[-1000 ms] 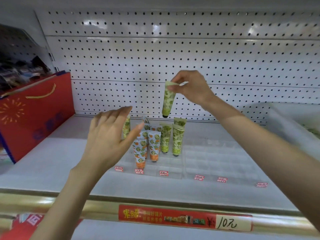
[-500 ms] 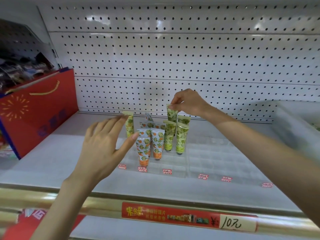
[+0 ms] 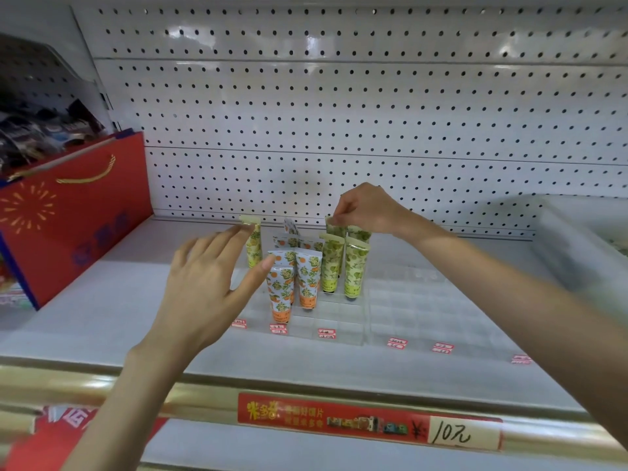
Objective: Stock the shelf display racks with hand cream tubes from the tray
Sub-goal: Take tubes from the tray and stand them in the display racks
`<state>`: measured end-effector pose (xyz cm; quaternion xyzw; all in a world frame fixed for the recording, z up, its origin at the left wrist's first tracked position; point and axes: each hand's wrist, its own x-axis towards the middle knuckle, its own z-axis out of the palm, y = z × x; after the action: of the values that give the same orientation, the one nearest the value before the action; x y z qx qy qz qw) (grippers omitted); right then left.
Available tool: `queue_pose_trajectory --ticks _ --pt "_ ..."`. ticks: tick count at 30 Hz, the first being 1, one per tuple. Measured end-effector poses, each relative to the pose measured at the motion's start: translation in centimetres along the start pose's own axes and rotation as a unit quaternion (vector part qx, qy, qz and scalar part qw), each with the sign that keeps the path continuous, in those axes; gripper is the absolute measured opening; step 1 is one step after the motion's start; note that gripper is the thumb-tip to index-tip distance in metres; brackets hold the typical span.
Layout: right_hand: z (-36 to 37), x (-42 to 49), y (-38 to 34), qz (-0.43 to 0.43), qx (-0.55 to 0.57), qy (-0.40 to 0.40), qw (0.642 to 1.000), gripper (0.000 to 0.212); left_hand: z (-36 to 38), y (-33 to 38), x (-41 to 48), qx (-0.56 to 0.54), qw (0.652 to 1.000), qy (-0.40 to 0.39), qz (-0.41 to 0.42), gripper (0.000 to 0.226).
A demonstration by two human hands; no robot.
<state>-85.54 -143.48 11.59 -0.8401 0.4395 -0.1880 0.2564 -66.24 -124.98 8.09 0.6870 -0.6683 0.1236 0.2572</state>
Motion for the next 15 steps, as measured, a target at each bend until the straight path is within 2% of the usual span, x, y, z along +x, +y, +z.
queue_pose_trajectory --ticks 10,15 --pt "-0.8 -0.6 0.0 0.007 0.009 -0.033 0.999 0.014 0.3 0.0 -0.3 -0.003 1.000 -0.012 -0.008 0.072" --pt "-1.0 0.1 -0.4 0.008 0.006 -0.036 0.999 0.024 0.2 -0.1 -0.4 -0.010 1.000 -0.010 -0.013 0.070"
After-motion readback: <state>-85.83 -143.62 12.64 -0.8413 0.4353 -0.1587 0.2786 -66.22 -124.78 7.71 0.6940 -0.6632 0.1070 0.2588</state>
